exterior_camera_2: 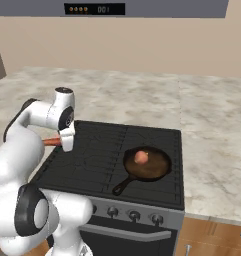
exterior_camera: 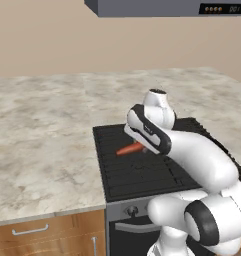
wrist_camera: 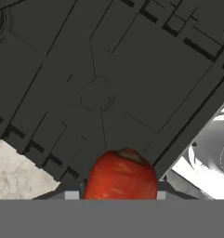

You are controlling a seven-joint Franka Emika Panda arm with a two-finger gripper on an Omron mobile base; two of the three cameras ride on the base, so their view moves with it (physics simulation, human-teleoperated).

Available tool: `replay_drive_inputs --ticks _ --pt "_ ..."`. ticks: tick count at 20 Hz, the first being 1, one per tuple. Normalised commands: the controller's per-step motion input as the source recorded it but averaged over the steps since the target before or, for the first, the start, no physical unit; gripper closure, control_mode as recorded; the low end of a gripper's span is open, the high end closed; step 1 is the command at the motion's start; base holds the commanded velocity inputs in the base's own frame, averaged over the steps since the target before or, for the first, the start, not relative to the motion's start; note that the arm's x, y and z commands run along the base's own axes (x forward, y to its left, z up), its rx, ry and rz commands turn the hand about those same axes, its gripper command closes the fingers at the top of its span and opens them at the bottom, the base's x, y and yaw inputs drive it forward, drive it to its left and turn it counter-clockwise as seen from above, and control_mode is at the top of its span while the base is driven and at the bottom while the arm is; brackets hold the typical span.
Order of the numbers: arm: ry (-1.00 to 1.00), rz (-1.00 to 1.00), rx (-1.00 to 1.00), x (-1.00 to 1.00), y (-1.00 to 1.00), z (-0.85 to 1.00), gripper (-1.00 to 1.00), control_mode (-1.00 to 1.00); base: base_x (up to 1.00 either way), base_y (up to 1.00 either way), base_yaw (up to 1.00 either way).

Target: Put the onion and carrot in the pan. Then turn on the front right burner and set the heat to medium.

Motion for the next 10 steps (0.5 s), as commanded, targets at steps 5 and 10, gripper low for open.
replay_drive_inputs --ticks 5,10 --pt "0.24 -0.14 0.0 -0.27 -0.81 0.33 1.0 -1.0 0.0 0.0 0.0" --pt "0.06 -0.16 0.0 -0.25 -0.76 0.04 1.0 -1.0 0.0 0.0 0.0"
